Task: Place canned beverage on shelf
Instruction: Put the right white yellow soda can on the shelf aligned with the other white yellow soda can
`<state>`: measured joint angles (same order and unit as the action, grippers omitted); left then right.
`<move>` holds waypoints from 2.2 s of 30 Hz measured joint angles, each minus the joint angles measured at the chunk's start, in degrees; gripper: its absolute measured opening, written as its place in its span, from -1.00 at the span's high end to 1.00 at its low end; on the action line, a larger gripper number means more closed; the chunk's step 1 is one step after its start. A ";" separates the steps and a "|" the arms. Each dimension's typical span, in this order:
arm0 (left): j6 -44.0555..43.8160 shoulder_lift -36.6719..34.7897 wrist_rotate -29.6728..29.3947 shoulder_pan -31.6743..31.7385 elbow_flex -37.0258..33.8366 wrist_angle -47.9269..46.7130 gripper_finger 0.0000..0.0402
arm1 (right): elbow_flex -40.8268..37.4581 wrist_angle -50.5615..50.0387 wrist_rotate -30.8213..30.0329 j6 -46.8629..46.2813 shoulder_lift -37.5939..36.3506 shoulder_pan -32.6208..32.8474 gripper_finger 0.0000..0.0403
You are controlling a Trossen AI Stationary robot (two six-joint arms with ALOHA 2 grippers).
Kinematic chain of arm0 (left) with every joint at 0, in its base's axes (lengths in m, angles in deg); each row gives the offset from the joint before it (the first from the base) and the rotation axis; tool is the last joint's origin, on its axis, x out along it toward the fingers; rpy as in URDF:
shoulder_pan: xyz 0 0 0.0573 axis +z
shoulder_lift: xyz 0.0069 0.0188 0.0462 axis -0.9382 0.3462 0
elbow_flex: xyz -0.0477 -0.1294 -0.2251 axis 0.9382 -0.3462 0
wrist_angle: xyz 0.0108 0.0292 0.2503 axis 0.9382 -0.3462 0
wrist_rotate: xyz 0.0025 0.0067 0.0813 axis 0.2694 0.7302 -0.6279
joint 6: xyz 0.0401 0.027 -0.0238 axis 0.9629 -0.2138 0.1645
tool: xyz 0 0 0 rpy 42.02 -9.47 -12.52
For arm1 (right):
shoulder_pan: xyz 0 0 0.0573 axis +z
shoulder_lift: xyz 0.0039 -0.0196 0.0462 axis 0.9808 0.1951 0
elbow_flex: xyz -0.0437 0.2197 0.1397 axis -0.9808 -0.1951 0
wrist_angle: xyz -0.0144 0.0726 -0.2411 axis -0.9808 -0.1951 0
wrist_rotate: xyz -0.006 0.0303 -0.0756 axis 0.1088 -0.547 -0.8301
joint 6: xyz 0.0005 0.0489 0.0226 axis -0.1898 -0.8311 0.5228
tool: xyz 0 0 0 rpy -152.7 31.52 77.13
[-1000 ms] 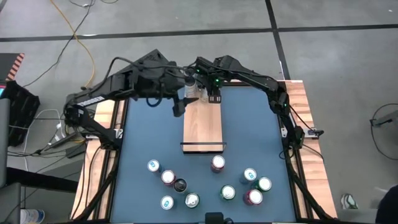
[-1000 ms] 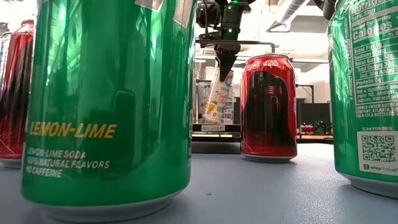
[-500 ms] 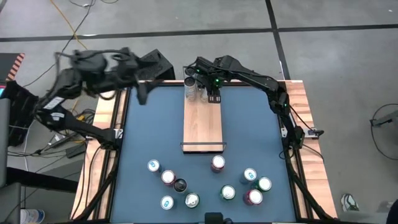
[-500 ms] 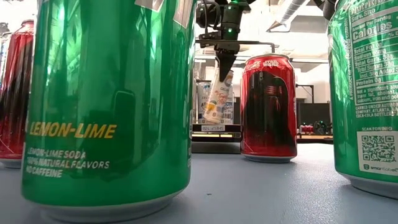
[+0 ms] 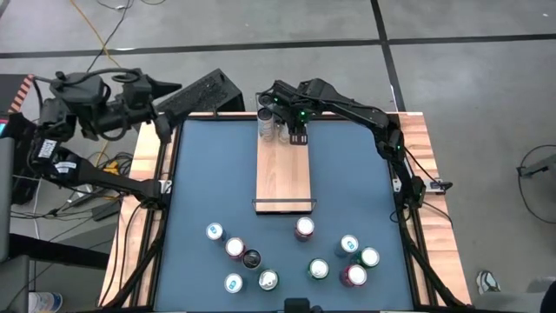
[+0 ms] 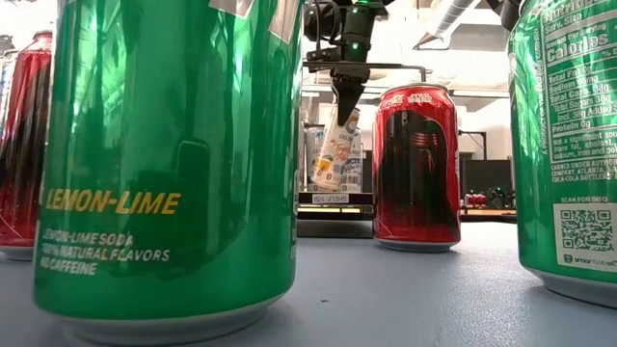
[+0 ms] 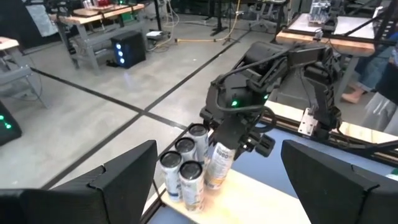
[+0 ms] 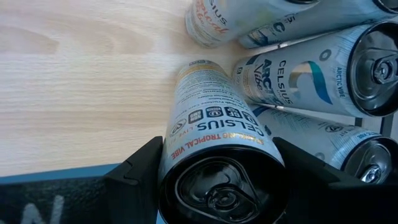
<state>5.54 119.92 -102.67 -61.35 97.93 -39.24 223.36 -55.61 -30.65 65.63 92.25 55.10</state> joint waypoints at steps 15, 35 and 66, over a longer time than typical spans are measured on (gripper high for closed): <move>-0.79 -0.28 0.03 0.00 -0.02 -3.24 -0.65 | -0.02 -0.15 4.35 0.41 0.00 0.80 -0.21; -0.92 -0.30 0.03 0.00 -0.02 -3.75 -0.65 | -0.02 0.25 4.29 1.87 0.00 0.80 -0.35; -3.80 -0.28 0.07 0.00 -0.02 -6.30 -0.65 | 0.00 5.91 -0.15 5.18 -0.84 0.75 -0.51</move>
<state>1.74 119.64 -102.59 -61.34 97.91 -45.54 223.36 -49.70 -30.80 70.81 91.41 55.85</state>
